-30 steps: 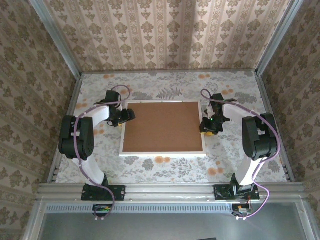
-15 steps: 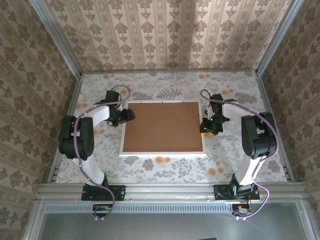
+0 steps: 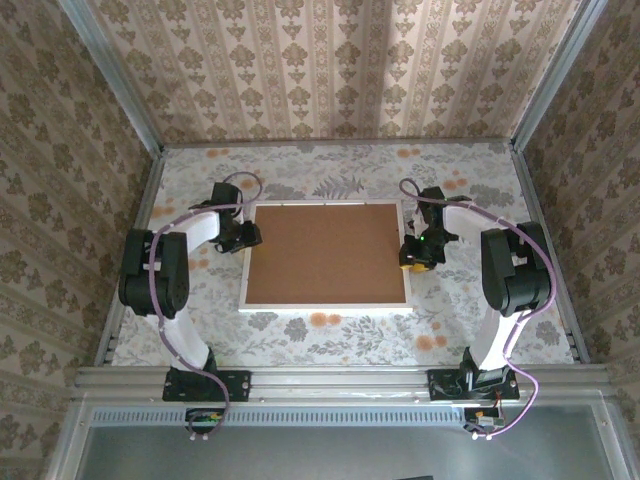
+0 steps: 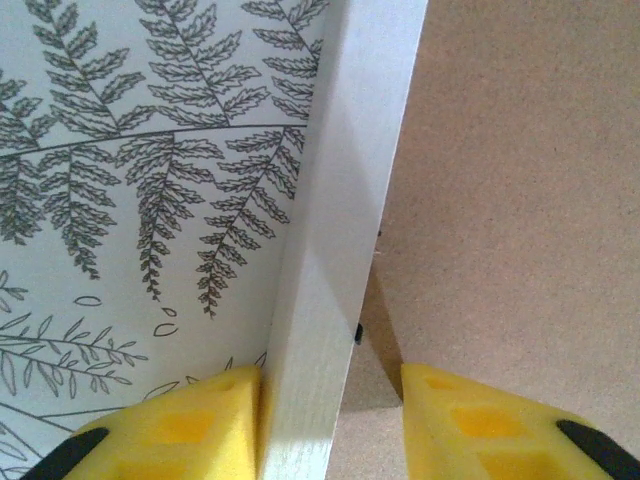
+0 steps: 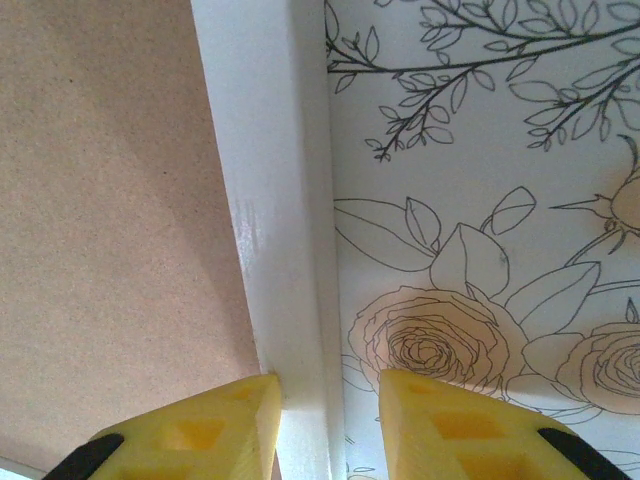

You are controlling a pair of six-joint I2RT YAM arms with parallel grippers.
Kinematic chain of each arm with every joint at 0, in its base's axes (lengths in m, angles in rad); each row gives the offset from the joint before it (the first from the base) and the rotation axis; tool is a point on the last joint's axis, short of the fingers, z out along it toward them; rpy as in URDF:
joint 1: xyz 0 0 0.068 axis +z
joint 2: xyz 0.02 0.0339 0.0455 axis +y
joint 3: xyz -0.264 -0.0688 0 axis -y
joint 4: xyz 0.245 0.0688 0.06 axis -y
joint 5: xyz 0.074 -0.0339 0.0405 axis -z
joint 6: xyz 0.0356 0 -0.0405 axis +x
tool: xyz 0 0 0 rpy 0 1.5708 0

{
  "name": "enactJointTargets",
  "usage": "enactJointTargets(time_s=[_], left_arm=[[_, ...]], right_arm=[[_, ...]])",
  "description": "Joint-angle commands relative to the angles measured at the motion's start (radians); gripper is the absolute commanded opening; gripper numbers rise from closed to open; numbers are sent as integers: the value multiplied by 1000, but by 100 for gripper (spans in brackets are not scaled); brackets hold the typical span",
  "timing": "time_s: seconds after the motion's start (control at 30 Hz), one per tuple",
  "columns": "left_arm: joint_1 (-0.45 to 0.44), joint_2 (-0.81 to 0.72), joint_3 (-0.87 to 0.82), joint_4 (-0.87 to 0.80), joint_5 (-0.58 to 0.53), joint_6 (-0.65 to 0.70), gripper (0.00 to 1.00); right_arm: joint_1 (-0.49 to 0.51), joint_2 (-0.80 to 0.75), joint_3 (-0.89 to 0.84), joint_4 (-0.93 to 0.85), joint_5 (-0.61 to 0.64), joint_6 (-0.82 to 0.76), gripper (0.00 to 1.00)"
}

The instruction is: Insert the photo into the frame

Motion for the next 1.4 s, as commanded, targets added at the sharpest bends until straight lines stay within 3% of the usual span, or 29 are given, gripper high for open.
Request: enactJointTargets(time_s=[0.0, 0.4, 1.0, 1.37], left_arm=[[-16, 12, -19, -29, 13, 12, 32], [-10, -2, -18, -36, 14, 18, 6], [-15, -8, -38, 4, 77, -8, 0], [-22, -9, -54, 16, 78, -21, 0]], right_arm=[[16, 32, 24, 7, 1, -5, 35], [26, 37, 42, 3, 12, 2, 34], [117, 78, 90, 30, -12, 67, 41], [178, 108, 110, -22, 174, 68, 40]])
